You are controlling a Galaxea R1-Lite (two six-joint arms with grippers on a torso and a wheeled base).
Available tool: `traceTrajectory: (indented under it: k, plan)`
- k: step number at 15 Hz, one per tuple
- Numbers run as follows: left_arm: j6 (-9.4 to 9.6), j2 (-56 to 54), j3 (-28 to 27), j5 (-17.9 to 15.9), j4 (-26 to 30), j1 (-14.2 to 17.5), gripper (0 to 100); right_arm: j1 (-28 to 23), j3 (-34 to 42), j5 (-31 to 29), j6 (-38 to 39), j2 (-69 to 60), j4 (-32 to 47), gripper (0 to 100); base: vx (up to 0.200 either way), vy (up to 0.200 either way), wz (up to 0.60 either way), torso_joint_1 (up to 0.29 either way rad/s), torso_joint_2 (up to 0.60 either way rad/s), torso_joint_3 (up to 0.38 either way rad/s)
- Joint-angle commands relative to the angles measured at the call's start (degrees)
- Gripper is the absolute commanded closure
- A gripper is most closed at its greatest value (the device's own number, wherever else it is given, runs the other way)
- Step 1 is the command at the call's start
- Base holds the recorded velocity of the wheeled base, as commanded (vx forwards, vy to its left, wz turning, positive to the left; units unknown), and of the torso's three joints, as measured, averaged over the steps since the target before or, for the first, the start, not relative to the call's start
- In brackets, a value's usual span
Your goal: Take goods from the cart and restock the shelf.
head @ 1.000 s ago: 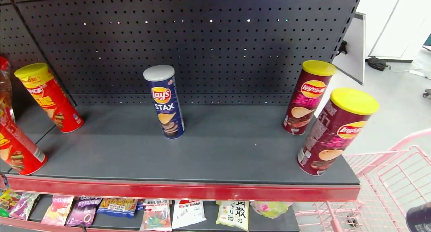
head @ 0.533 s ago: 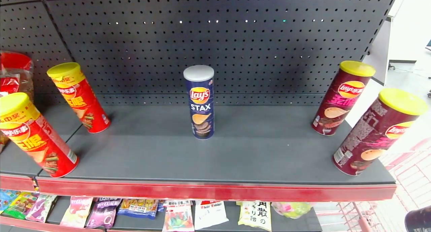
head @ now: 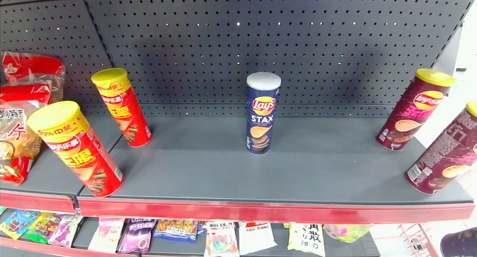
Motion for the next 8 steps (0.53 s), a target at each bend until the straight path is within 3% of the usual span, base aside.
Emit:
traceTrajectory:
  k: [1,2,6,8]
  plan:
    - [-0.01,0.05,0.00,0.02,0.04,0.00,0,-0.01,-0.09,0.88,-0.01,-0.43,-0.01,100,0.000,0.000,0.00,0.000,0.00,0.000]
    - [-0.01,0.05,0.00,0.02,0.13,0.00,0,0.08,-0.09,1.59,-0.01,-0.69,-0.01,100,0.000,0.000,0.00,0.000,0.00,0.000]
    - [-0.01,0.05,0.00,0.02,0.04,-0.09,0,0.08,-0.97,4.31,-0.19,0.45,-0.01,100,0.200,0.000,0.00,-0.007,0.00,0.001]
    - [-0.01,0.05,0.00,0.02,0.13,0.00,0,0.08,-0.97,6.24,-0.19,1.07,0.08,100,0.000,0.000,0.00,0.000,0.00,0.000]
